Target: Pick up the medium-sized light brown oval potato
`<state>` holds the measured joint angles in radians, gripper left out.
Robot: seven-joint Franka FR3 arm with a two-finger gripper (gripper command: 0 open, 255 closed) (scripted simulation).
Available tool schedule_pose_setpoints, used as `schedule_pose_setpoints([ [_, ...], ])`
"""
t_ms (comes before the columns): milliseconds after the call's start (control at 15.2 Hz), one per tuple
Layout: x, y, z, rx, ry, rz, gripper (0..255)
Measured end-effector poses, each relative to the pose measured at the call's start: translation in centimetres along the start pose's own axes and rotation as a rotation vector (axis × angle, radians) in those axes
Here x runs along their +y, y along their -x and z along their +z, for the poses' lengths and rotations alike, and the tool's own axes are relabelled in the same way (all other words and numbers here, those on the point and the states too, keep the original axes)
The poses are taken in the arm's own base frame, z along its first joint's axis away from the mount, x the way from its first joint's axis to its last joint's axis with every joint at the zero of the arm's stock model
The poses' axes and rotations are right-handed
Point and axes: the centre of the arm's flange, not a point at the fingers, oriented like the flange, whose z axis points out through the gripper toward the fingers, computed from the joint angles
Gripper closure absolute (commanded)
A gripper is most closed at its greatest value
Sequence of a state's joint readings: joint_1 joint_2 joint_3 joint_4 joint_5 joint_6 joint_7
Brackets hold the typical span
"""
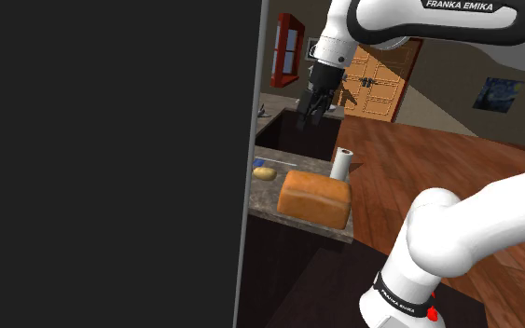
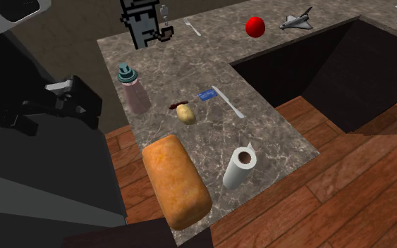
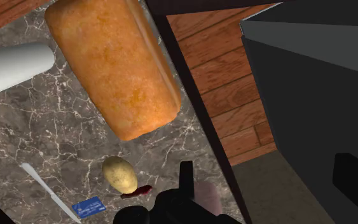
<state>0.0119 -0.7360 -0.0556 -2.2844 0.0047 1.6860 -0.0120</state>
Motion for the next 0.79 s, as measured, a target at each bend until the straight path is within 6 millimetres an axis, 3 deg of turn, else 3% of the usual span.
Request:
schedule_pose_setpoints([
  [132, 0.4, -0.3, 0.4, -0.003, 0.0, -0.002, 0],
  [330, 1.9, -2.3, 2.6, -0.023, -0.002, -0.014, 0],
  [792, 6.7, -8.0, 8.9, -0.073, -0.006, -0.048, 0],
])
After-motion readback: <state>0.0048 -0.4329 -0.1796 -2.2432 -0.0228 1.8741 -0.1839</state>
